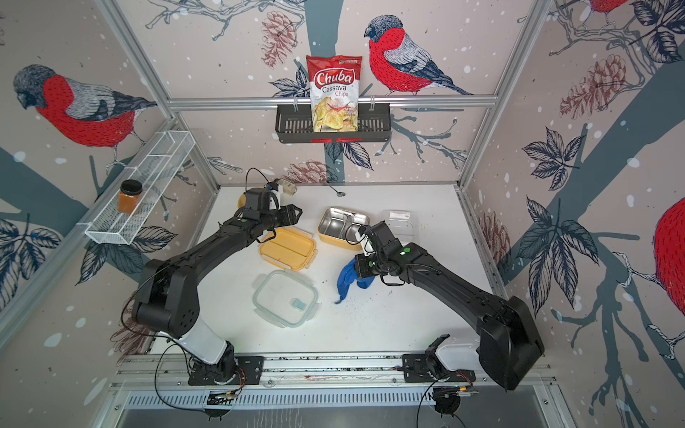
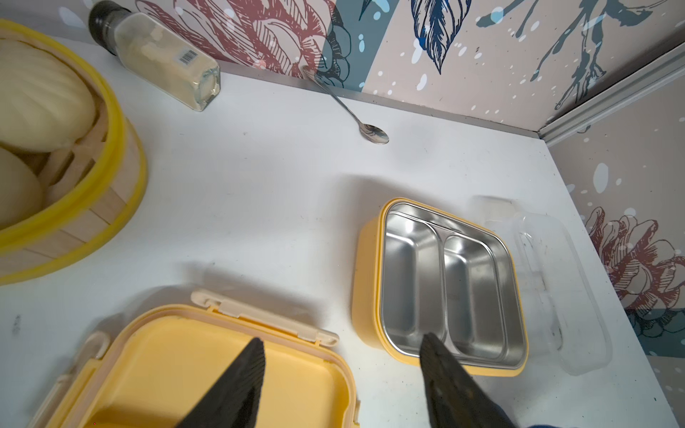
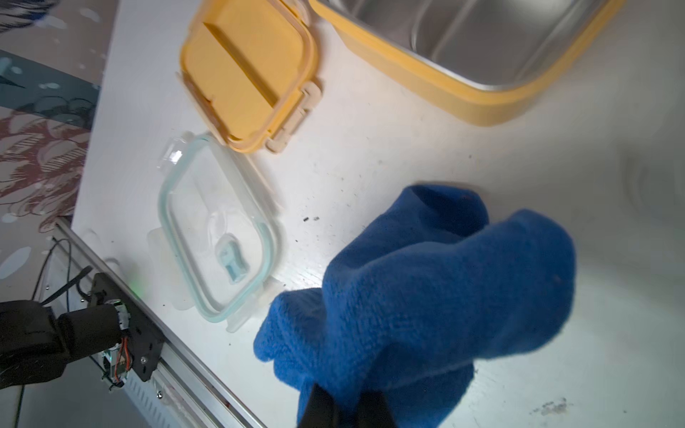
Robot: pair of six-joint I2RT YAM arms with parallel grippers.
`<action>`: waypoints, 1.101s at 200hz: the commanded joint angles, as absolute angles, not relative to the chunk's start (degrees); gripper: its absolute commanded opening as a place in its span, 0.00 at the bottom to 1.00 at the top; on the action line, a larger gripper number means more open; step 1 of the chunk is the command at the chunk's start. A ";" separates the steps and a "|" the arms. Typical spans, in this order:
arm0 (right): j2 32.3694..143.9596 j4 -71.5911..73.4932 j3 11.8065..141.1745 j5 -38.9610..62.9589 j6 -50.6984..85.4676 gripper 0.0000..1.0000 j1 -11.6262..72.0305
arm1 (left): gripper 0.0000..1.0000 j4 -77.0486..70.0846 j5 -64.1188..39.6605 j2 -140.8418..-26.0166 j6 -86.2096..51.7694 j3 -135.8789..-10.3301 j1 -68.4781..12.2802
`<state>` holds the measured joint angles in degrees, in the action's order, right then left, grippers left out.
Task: Wipe the insides of the lunch boxes
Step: Place the cleaning item at the center of the board.
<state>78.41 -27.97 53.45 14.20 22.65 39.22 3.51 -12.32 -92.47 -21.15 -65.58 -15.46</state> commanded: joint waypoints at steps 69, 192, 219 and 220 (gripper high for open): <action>92.69 -15.15 44.81 12.67 24.99 0.19 39.28 | 0.79 -6.31 -1.17 -76.22 -20.92 -47.55 -15.38; 64.36 -27.65 49.32 -5.55 17.21 1.00 37.17 | 0.96 -4.25 23.09 -62.97 -15.61 -40.07 -14.92; 54.23 -7.54 42.08 -14.94 11.95 1.00 29.72 | 0.97 -5.83 25.07 -63.10 -14.20 -39.81 -13.09; 54.10 -6.58 41.65 -15.25 11.64 1.00 29.32 | 0.97 -5.81 25.06 -63.15 -14.17 -39.86 -13.01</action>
